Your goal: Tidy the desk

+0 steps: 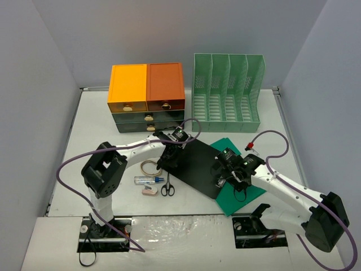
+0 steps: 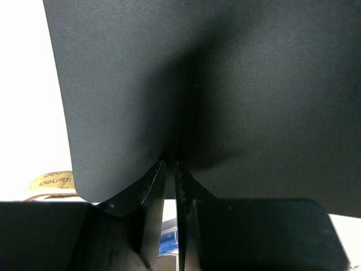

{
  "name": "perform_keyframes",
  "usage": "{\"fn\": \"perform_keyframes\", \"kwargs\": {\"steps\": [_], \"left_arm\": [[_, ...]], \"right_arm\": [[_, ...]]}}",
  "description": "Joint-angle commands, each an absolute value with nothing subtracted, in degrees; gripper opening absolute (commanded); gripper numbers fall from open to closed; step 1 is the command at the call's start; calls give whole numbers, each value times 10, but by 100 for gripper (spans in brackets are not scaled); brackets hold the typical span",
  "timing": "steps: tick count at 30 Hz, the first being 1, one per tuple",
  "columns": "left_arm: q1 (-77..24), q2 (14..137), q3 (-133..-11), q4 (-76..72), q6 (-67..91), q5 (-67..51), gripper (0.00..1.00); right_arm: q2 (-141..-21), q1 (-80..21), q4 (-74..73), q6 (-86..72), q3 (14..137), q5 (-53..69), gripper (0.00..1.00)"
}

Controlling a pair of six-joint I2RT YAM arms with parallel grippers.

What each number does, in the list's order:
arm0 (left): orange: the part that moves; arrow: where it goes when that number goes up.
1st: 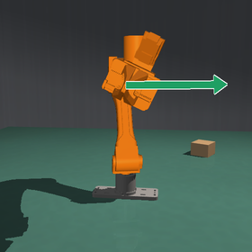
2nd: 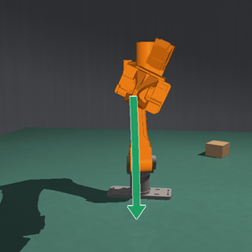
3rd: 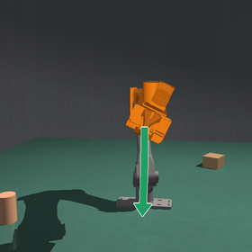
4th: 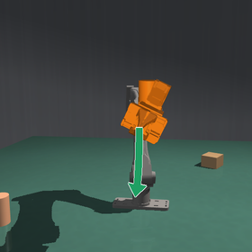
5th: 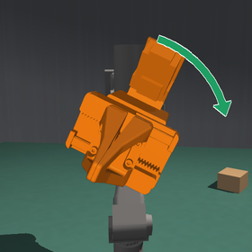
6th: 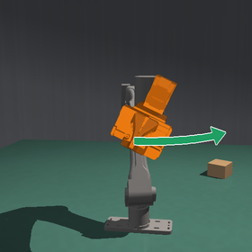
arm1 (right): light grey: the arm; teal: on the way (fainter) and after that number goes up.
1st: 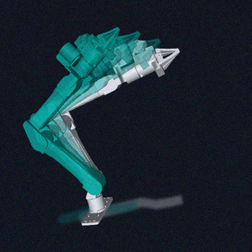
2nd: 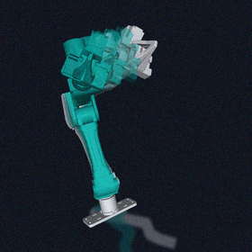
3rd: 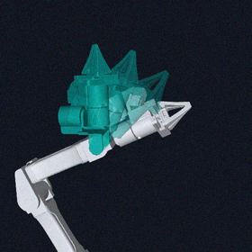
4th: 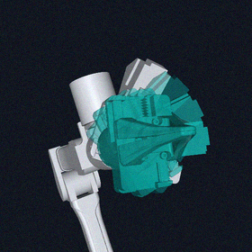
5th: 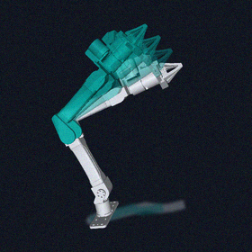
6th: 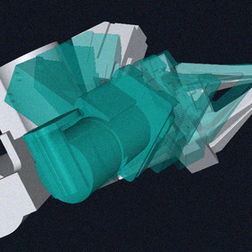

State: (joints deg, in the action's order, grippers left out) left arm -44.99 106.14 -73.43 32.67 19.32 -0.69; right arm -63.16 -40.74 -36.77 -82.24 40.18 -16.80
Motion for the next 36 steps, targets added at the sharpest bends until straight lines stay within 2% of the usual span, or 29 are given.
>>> {"fn": "perform_keyframes", "kwargs": {"steps": [1, 10, 16, 22, 31, 36], "left_arm": [[-452, 1052, -756, 334, 196, 41, 9], [-457, 1079, -781, 347, 199, 45, 9], [-458, 1100, -816, 381, 196, 52, 9], [-459, 1098, -832, 395, 192, 46, 6], [-461, 1112, -851, 419, 187, 46, 1], [-461, 1117, -852, 428, 192, 52, 0]], "right_arm": [[-596, -416, -387, -850, 394, -200, 99], [-569, -425, -382, -860, 376, -230, 99], [-578, -439, -374, -923, 337, -224, 98], [-553, -480, -261, -962, 272, -242, 98], [-508, -516, -188, -974, 218, -314, 98], [-524, -524, -176, -981, 208, -322, 98]]}}
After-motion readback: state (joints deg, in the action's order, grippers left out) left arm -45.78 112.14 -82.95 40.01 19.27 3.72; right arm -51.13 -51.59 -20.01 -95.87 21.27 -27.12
